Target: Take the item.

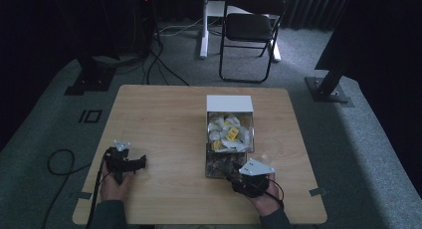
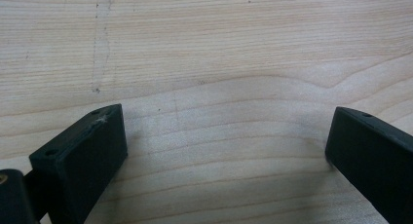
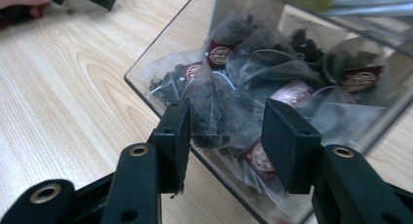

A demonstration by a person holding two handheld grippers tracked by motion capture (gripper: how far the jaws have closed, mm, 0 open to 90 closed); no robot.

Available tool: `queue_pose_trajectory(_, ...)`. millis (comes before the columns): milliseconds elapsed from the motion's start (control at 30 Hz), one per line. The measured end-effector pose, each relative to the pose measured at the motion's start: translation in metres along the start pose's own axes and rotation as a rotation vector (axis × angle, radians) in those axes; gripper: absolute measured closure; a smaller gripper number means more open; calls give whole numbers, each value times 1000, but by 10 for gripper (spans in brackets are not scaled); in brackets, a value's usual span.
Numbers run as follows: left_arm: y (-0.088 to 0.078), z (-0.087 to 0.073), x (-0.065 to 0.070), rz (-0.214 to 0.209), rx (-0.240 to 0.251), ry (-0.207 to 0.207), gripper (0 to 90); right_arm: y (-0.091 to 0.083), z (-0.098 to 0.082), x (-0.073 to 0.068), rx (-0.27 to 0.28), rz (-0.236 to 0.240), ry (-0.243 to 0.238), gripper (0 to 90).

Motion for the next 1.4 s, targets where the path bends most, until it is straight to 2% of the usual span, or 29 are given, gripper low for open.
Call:
queue_pose_trajectory(200, 0, 0, 0, 0, -1, 0, 20, 5, 2, -1, -7, 10, -6, 558)
queue_pose_trajectory(333, 0, 0, 0, 0, 0, 0, 20, 9, 3, -3, -13, 27, -11, 684)
queue_pose_trajectory(433, 0, 0, 0, 0, 0, 0, 20, 8, 4, -5, -4, 17, -17, 797)
queue_pose_trajectory(633, 0, 0, 0, 0, 0, 0, 20, 6, 5, -2, 14, 24, 18, 900)
queue_pose_trajectory(1100, 0, 0, 0, 0, 1, 0, 20, -1, 14, -6, 49, 27, 9, 900)
queue_pose_trajectory(1400, 0, 0, 0, 0, 0, 0, 20, -10, 23, -4, 78, 9, -2, 900)
Point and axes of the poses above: each handheld gripper's, and its own axes: y roughly forward along the jaws, z roughly out of its top, x roughly to its right, the point moved 5 cm from there along y, roughly forward along the jaws, and after that the axes turned 12 degrees about x, right-handed, at the moved point
